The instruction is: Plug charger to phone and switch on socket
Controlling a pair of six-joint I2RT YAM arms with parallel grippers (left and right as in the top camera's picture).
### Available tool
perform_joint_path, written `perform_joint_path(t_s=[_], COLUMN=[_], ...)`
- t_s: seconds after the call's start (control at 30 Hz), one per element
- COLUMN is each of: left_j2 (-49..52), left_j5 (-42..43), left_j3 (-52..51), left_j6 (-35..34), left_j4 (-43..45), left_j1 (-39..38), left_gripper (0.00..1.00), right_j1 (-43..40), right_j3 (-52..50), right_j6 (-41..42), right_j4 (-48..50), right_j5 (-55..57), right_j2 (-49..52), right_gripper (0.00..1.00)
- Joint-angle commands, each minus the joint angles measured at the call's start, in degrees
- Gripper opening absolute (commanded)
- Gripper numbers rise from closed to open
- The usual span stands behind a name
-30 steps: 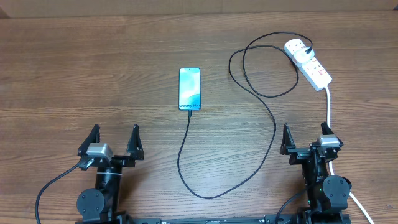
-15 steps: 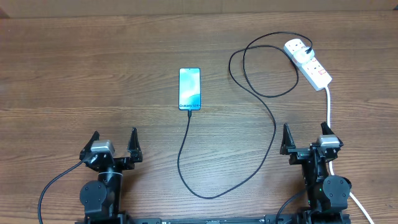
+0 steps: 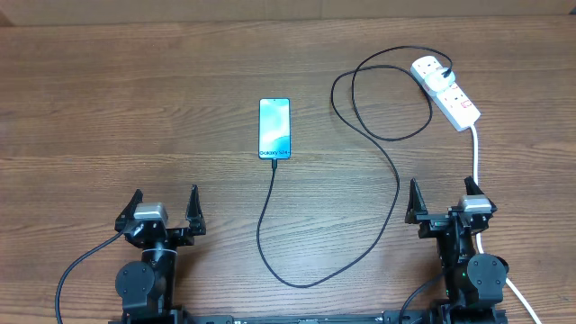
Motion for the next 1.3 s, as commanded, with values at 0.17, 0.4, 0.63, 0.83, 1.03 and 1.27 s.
perform_joint_path(t_s=[0.17, 0.4, 0.63, 0.83, 1.03, 1.27], left_j2=[-0.68, -0.66, -0.66, -0.66, -0.66, -0.66], left_j5=[-0.55, -0.42, -0.42, -0.42, -0.42, -0.42], left_j3=[-0.24, -0.24, -0.24, -0.24, -0.24, -0.24], left_j6=[4.13, 3.50, 3.50, 3.50, 3.50, 3.50], left_j4=[-0.31, -0.20, -0.20, -0.20, -0.20, -0.20], left_j1=[0.55, 0.57, 0.57, 0.57, 0.57, 0.57], left_gripper=[1.00, 1.00, 1.00, 1.00, 1.00, 1.00], right_j1=[-0.22, -0.20, -0.20, -0.20, -0.22, -0.22], right_j3=[-0.61, -0.61, -0.61, -0.61, -0.61, -0.61], right_j6=[-0.22, -0.22, -0.22, -0.22, -0.22, -0.22], right_j4=[0.31, 0.28, 0.31, 0.31, 0.31, 0.31], right_j5=[0.04, 0.04, 0.04, 0.04, 0.04, 0.04], right_j2=[-0.57, -0.57, -0.57, -0.57, -0.57, -0.57], right_gripper=[1.00, 1.00, 1.00, 1.00, 1.00, 1.00])
